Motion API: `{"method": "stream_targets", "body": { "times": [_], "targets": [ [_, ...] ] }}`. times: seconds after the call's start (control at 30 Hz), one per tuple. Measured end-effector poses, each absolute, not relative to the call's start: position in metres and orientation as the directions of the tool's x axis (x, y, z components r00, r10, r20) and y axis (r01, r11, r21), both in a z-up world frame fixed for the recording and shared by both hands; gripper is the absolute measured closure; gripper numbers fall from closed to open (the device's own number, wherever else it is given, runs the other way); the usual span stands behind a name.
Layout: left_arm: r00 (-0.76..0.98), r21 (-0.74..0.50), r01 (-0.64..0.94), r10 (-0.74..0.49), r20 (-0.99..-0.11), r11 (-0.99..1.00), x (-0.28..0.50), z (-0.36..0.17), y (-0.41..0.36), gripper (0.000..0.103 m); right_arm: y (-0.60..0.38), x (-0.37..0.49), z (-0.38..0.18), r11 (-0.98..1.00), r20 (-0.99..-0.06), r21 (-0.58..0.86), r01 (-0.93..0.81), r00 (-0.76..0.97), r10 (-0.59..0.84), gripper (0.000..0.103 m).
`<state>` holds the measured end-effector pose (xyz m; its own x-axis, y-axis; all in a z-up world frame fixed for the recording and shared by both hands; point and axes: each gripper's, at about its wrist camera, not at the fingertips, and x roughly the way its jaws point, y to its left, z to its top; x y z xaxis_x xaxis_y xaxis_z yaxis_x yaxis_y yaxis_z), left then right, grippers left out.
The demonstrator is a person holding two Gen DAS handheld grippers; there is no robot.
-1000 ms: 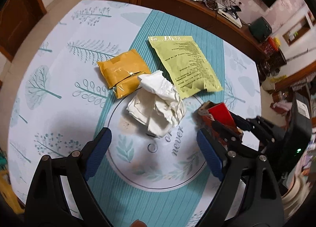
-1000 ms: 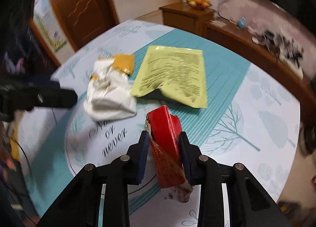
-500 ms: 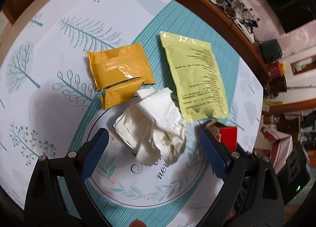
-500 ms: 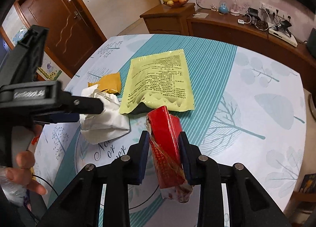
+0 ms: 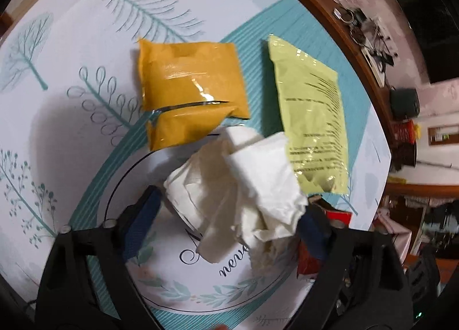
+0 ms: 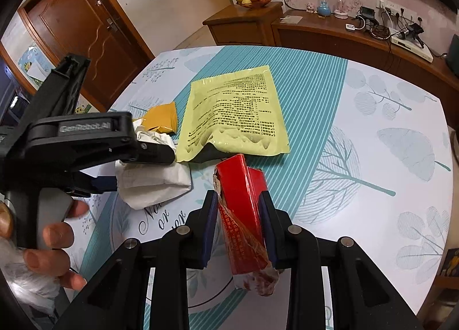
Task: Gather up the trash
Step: 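Grasp the red carton with the right tool while the left grasps the white tissues, then carry the tissues and red carton over the black bin with both tools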
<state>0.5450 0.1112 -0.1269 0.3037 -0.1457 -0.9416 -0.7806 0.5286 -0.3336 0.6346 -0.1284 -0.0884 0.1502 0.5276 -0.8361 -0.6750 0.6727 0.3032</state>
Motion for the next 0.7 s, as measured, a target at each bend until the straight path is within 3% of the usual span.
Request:
{"method": "stream_targets", "body": {
  "times": [0.03,0.1,0.2,0.7],
  "targets": [
    [0.316,-0.342,-0.776,-0.141,-0.938,0.530,0.545,-0.126,0.110,0.036,-0.129,0.634,-0.088,0.673,-0.835,0.305,-0.674,0.150,0.529,0.074],
    [0.362,-0.392,-0.750,-0.167,-0.917,0.533,0.545,-0.125,0.107,0.051,-0.129,0.633,-0.088,0.673,-0.834,0.312,-0.670,0.146,0.532,0.075],
    [0.374,-0.380,-0.736,-0.131,-0.918,0.560,0.544,-0.117,0.103,0.061,-0.132,0.629,-0.087,0.678,-0.833,0.324,-0.660,0.141,0.536,0.075],
    [0.395,-0.270,-0.521,-0.052,-0.917,0.809,0.457,-0.038,0.059,0.065,-0.168,0.545,-0.051,0.733,-0.804,0.398,-0.552,0.174,0.568,0.076]
  ]
}}
